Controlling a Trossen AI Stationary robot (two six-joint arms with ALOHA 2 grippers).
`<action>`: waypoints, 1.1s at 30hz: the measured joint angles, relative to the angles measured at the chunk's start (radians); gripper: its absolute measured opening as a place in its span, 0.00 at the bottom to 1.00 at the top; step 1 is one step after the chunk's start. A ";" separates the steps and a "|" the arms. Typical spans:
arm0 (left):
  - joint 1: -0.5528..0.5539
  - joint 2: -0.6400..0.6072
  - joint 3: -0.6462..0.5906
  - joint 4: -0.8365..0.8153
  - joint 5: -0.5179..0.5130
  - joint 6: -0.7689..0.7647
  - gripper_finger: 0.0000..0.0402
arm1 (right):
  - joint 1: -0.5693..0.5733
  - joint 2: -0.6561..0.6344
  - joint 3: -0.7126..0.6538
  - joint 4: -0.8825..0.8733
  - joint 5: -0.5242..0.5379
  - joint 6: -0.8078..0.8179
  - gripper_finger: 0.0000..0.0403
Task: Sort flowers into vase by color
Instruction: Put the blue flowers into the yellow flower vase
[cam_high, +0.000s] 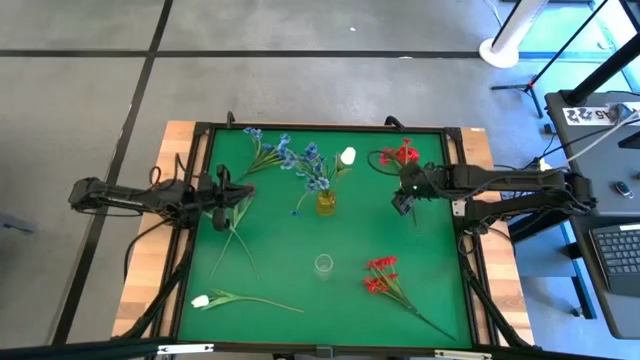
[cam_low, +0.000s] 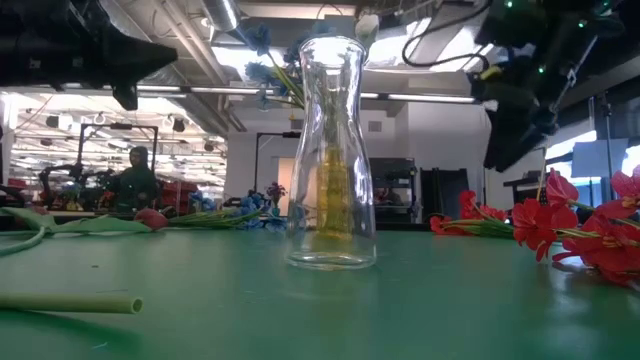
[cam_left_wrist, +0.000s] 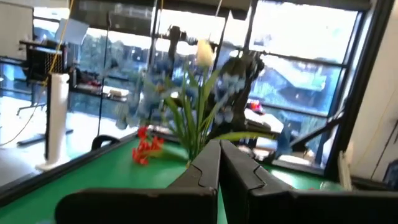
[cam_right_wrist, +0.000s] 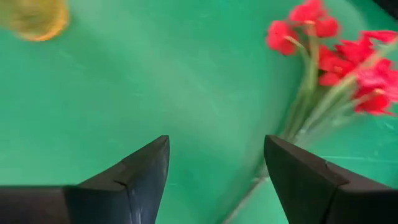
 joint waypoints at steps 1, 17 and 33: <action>0.000 0.000 0.000 0.018 0.003 0.001 0.00 | 0.000 0.000 -0.007 -0.004 0.015 0.016 0.65; 0.063 0.191 0.185 -0.210 -0.071 -0.053 0.00 | -0.175 0.029 -0.023 -0.062 0.017 0.021 0.65; 0.301 0.569 0.528 -0.612 -0.089 -0.199 0.00 | -0.295 0.116 -0.023 -0.010 -0.076 -0.040 0.65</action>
